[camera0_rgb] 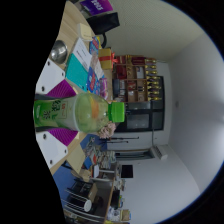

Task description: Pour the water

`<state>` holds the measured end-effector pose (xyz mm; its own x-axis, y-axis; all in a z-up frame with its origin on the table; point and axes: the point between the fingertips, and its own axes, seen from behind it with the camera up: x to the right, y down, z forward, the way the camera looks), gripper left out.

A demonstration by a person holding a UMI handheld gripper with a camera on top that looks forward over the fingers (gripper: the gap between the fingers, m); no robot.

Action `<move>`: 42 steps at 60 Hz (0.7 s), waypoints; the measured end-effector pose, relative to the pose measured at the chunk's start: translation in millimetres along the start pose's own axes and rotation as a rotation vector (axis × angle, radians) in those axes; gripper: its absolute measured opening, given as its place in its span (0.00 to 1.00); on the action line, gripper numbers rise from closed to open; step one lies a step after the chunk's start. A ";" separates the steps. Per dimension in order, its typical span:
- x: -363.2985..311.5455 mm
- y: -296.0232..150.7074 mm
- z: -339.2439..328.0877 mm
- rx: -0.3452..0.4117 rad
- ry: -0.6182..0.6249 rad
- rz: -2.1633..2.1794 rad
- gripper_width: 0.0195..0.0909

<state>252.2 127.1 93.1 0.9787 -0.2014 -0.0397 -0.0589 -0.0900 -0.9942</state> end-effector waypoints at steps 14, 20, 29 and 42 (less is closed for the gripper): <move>-0.4 12.6 -7.3 -0.130 0.005 -0.012 0.58; -4.4 16.8 -26.8 -0.184 0.002 -0.024 0.93; -2.2 1.3 -73.6 -0.199 0.044 -0.032 0.90; -24.6 -57.1 -175.7 -0.173 0.111 -0.022 0.90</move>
<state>196.9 -34.2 168.4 0.9531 -0.3026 0.0028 -0.0796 -0.2595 -0.9625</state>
